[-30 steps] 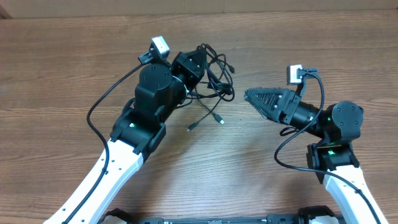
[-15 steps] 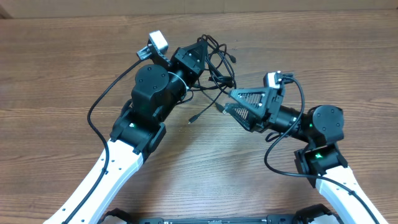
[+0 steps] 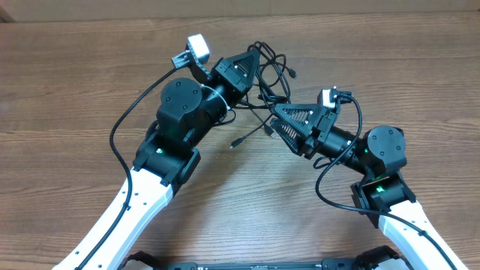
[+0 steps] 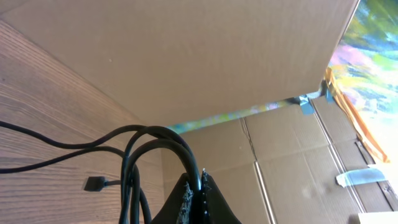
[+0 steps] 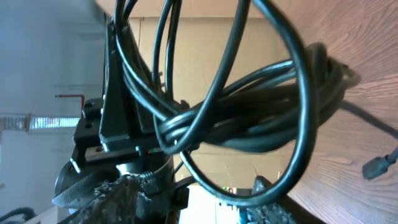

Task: Untangle cables

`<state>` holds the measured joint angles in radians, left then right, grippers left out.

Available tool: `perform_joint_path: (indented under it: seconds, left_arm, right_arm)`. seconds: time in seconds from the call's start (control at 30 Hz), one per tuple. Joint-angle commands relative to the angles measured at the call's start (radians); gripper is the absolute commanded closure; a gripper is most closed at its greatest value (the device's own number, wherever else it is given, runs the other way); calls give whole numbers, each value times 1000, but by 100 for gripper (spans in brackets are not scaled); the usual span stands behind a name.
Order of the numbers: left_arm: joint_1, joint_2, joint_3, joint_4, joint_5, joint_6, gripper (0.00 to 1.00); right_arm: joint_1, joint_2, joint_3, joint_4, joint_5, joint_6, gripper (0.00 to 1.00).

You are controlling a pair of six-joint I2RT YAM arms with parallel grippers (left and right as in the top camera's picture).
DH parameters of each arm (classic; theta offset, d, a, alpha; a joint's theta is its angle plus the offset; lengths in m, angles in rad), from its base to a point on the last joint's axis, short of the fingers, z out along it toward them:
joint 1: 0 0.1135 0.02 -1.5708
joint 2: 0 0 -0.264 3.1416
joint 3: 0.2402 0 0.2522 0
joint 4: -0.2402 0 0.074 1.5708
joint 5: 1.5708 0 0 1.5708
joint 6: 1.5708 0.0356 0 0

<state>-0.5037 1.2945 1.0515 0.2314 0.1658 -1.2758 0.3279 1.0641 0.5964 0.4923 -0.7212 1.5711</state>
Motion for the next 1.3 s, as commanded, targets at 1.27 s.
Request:
perform_joint_path:
  seconds: [1.27]
  left_arm:
    - [-84,-23,13,13,-42,379,96]
  right_arm:
    - [4,-5,0,-1,150,30,58]
